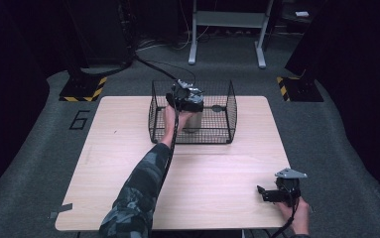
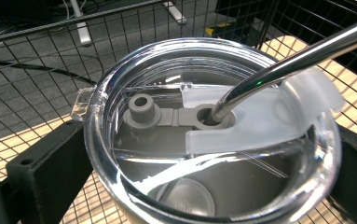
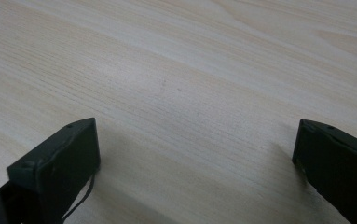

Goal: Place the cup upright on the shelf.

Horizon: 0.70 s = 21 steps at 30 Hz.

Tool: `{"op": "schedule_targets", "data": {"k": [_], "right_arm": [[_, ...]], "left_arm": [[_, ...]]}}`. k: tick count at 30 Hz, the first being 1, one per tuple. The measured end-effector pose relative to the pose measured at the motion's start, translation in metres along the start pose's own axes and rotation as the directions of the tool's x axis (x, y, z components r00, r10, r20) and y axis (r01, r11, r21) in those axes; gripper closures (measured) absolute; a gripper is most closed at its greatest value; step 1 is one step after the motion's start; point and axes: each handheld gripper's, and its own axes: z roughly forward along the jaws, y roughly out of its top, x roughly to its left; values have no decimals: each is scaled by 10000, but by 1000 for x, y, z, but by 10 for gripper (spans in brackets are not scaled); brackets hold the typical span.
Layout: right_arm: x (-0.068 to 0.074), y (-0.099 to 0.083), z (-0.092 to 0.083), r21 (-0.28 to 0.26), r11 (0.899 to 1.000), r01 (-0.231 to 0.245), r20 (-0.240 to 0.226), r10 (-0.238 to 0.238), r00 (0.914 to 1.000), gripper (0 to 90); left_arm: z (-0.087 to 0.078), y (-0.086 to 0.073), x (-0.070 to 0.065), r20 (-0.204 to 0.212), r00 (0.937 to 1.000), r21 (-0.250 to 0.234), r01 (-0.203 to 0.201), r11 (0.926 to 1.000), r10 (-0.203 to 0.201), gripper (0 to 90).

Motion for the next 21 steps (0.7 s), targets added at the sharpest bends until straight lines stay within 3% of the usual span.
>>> {"op": "schedule_targets", "data": {"k": [10, 21], "right_arm": [[0, 0, 0, 5, 10000, 58, 1, -58, 10000, 2], [0, 0, 0, 11, 10000, 61, 5, -61, 10000, 1]], "left_arm": [[-26, 2, 3, 423, 9990, 407, -182, 9990, 165, 0], [-67, 1, 11, 866, 9949, 311, -546, 9980, 517, 0]]}}
